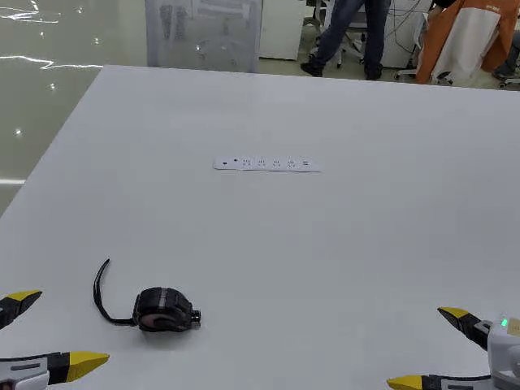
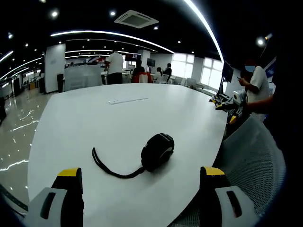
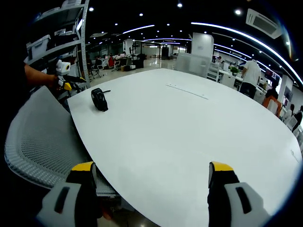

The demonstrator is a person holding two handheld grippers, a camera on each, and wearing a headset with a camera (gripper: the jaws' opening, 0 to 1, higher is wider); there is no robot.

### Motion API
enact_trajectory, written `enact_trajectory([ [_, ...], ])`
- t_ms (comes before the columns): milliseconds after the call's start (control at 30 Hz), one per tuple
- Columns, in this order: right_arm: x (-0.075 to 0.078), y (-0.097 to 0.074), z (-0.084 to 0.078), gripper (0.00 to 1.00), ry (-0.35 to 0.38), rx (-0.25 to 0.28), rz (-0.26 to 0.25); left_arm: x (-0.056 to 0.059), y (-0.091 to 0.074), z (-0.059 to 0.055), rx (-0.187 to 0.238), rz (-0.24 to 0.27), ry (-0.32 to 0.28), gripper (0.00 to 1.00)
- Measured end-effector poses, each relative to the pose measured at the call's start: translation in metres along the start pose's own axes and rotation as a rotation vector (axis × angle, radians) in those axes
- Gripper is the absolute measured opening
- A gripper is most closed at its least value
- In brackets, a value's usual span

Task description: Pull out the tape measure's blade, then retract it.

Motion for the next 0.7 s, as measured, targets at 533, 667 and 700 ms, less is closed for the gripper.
enact_trajectory([
  [533,-0.004,0.002,0.005,1.0,-0.018,0.01,0.012,-0.009,-0.009,0.0,0.012,0.017,-0.014,1.0],
  [667,-0.005,0.002,0.006,1.0,-0.019,0.01,0.011,-0.01,-0.01,-0.001,0.012,0.021,-0.018,1.0],
  [700,-0.005,0.002,0.006,1.0,-0.019,0.009,0.011,-0.011,-0.01,-0.001,0.013,0.021,-0.019,1.0],
])
Point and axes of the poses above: the centre of the closed fingertips' face, and the gripper's own axes: y roughly forward along the fingers, x roughly to its right, z roughly out of its top, the point moved 1 cm from there along -y, roughly backward along the fingers, and after that the axes turned 2 degrees about x, right-handed, at the moved point
